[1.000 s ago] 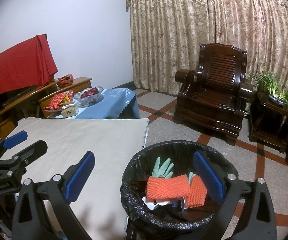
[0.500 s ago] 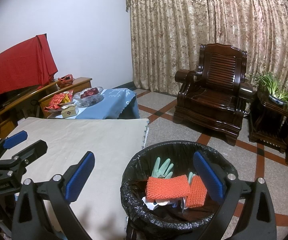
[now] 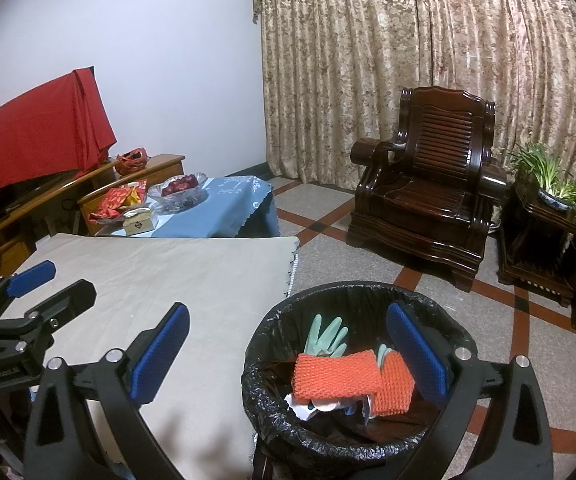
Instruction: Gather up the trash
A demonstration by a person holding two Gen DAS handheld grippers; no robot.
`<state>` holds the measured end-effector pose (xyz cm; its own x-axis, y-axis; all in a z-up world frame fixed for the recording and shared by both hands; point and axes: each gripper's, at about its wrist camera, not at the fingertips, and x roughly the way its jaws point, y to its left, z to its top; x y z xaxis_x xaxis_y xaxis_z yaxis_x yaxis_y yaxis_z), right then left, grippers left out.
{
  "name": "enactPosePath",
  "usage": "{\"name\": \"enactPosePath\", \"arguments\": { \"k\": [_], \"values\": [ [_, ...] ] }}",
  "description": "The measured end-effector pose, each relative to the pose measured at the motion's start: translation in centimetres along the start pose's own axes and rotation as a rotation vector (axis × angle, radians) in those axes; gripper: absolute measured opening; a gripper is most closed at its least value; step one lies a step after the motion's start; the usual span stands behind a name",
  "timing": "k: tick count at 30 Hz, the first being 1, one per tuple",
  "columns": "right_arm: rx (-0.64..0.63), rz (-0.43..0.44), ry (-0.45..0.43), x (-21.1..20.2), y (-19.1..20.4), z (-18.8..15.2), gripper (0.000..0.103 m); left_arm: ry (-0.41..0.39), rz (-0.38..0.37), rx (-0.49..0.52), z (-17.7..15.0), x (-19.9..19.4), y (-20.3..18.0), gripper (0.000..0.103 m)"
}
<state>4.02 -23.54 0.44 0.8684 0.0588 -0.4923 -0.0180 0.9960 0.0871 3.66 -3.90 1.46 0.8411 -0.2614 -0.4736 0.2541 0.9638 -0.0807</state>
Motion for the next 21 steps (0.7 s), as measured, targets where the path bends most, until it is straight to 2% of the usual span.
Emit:
{"name": "enactPosePath", "arguments": {
  "k": [21],
  "values": [
    [0.005,0.0,0.012,0.57,-0.32,-0.51,0.097,0.013,-0.002,0.007,-0.81,0.63,-0.04,0.098]
  ]
}}
